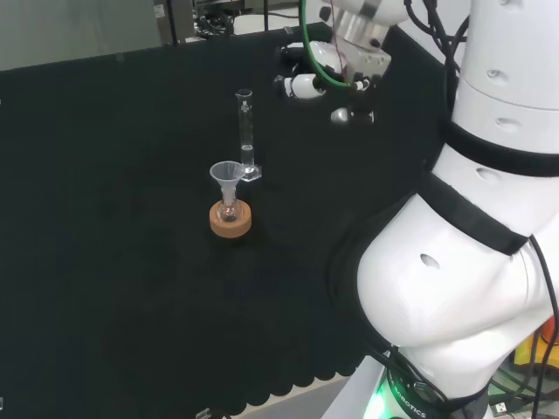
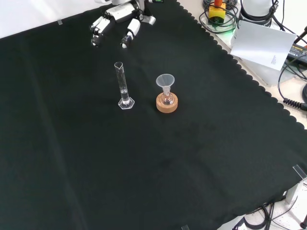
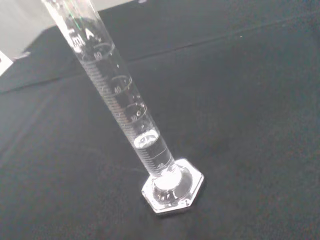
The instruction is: Pick up the graduated cylinder.
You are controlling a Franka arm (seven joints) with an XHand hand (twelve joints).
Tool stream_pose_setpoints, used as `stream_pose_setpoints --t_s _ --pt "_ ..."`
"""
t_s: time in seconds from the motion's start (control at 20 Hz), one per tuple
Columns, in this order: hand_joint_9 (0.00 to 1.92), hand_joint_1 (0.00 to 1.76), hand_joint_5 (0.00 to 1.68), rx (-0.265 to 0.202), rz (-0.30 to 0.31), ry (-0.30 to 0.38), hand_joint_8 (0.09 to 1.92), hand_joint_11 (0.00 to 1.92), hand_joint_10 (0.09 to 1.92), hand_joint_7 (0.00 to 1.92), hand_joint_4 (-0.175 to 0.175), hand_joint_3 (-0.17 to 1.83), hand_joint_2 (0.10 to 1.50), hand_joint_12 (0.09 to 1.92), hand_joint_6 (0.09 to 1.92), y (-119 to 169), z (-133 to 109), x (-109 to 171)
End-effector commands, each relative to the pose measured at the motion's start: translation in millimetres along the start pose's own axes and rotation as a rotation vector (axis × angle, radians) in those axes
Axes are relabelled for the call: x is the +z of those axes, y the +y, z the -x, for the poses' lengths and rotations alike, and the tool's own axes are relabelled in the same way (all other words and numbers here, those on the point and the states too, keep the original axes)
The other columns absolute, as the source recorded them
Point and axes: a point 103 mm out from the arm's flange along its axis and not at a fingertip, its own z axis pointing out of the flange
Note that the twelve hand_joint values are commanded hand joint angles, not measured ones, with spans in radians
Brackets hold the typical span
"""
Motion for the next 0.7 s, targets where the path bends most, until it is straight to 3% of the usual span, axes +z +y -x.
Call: stream_pose_setpoints --t_s 0.05,0.2,0.45,0.7 --pt "0.5 0.63 0.44 -0.082 0.009 0.166 0.64 0.25 0.6 0.3 -0.029 -0.17 1.1 1.37 0.09 -3 20 52" --pt "0.49 0.64 0.42 -0.092 -0.017 0.203 0.62 0.25 0.6 0.28 -0.025 -0.17 1.09 1.36 0.09 -2 23 65" --pt "0.49 0.67 0.41 -0.125 0.032 0.3 0.62 0.24 0.59 0.29 -0.022 -0.17 1.08 1.36 0.09 -1 25 81" --pt "0.5 0.71 0.4 -0.156 0.032 0.348 0.62 0.25 0.59 0.31 -0.021 -0.17 1.07 1.36 0.09 5 21 97"
